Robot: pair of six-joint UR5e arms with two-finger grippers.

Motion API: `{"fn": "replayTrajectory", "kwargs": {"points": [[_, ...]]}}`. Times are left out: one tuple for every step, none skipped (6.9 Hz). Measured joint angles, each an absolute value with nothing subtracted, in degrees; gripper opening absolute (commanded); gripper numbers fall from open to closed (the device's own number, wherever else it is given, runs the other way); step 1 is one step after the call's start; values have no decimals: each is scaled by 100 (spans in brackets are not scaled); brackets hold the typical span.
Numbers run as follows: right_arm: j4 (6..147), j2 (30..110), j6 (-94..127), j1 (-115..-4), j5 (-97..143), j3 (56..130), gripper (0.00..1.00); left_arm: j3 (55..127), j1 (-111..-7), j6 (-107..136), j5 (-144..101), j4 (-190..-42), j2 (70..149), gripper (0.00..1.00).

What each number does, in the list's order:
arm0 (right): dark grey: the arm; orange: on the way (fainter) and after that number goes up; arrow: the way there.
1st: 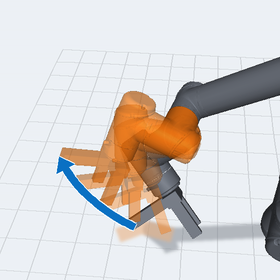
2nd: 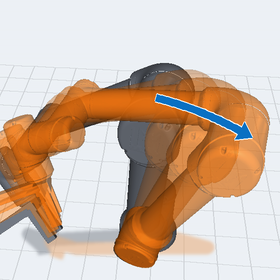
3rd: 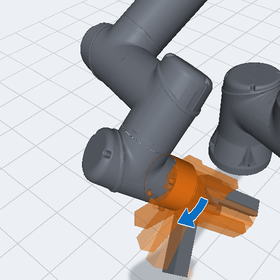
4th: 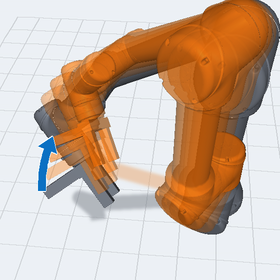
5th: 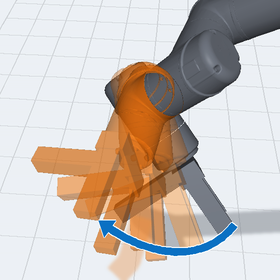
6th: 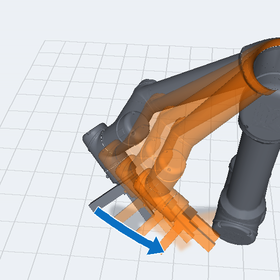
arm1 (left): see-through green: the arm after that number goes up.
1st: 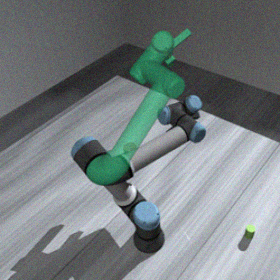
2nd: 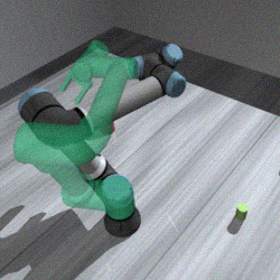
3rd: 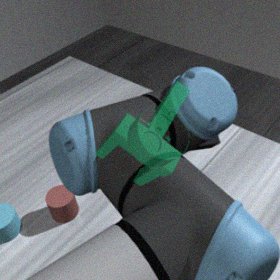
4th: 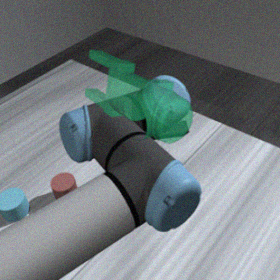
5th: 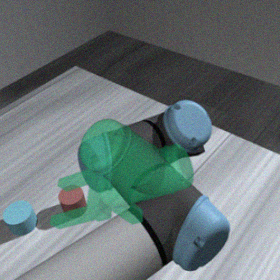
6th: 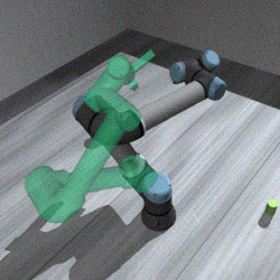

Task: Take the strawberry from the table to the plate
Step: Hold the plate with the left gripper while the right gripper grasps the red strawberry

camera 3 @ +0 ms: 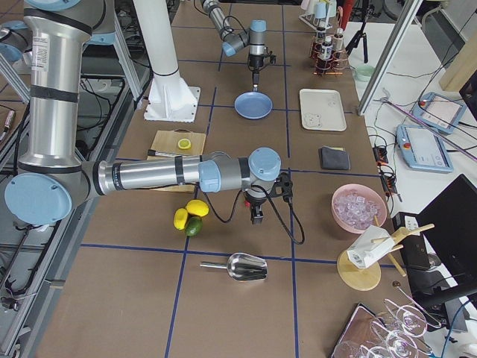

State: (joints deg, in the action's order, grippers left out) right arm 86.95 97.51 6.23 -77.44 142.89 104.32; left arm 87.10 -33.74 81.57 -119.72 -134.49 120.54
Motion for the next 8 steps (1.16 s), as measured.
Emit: {"fn": "replayTrajectory", "kwargs": {"points": [[8185,9848,1275,-7442,14131,10425,99,8790,-3404,8180,-11972,-13443,12038,71],[7341,10045,2086,-7085,13817,10399,98,8833,-3413,8215,-11969,-13440,12027,72],[6460,10179,3099,-6646,13416,10350,91,8846,-3416,8234,-11963,-13439,12020,73],[5867,10224,4115,-6154,12978,10321,91,8851,-3418,8241,-11957,-13439,12017,73],[5506,10225,4954,-5655,12450,10311,91,8855,-3419,8243,-11954,-13438,12015,73],[5299,10223,5418,-5294,12020,10298,92,8858,-3419,8244,-11954,-13438,12005,73],[5209,10213,5674,-5070,11804,10269,91,8862,-3419,8244,-11951,-13438,11988,73],[5175,10196,5855,-4916,11702,10217,91,8865,-3419,8244,-11947,-13438,11977,73]]}}
